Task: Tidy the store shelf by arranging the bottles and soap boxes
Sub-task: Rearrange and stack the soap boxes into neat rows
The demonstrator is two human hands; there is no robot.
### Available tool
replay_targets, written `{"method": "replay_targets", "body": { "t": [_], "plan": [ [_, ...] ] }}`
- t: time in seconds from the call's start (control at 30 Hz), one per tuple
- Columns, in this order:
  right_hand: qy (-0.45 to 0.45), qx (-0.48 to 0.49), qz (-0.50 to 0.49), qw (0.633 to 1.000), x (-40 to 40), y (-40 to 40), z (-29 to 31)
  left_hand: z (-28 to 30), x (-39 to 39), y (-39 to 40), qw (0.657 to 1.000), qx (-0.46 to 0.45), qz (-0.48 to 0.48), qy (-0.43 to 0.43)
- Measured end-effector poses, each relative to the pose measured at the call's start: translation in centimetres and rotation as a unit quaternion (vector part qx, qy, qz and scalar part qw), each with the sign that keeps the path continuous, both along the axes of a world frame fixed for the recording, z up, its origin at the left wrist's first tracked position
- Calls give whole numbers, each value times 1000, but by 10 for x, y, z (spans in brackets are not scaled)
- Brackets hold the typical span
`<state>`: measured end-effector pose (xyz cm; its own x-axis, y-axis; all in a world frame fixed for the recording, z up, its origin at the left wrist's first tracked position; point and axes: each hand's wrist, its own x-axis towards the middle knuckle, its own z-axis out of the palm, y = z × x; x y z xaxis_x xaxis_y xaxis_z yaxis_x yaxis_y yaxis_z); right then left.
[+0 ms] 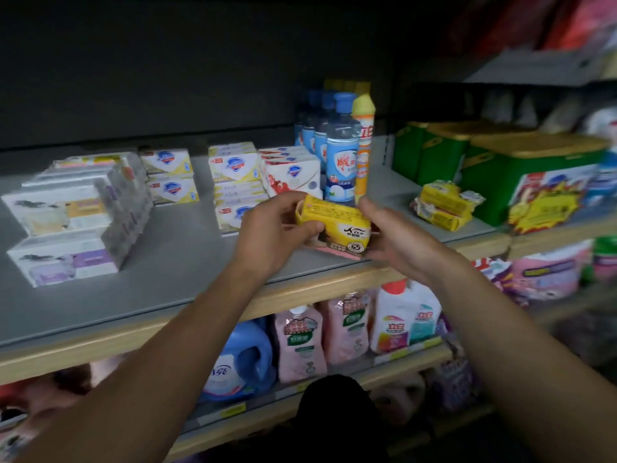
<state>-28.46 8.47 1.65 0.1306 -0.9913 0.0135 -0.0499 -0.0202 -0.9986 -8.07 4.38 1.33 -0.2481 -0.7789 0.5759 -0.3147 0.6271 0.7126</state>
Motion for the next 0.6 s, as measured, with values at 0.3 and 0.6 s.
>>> {"method": "replay_targets", "body": {
  "t": [0.3,0.6],
  "plan": [
    [39,-18,-99,994,-69,21,6,6,-78,-11,996,-50,-65,-24],
    [103,-114,-183,971,-95,19,16,-1,-104,-28,996,-47,-63,-42]
  ]
}}
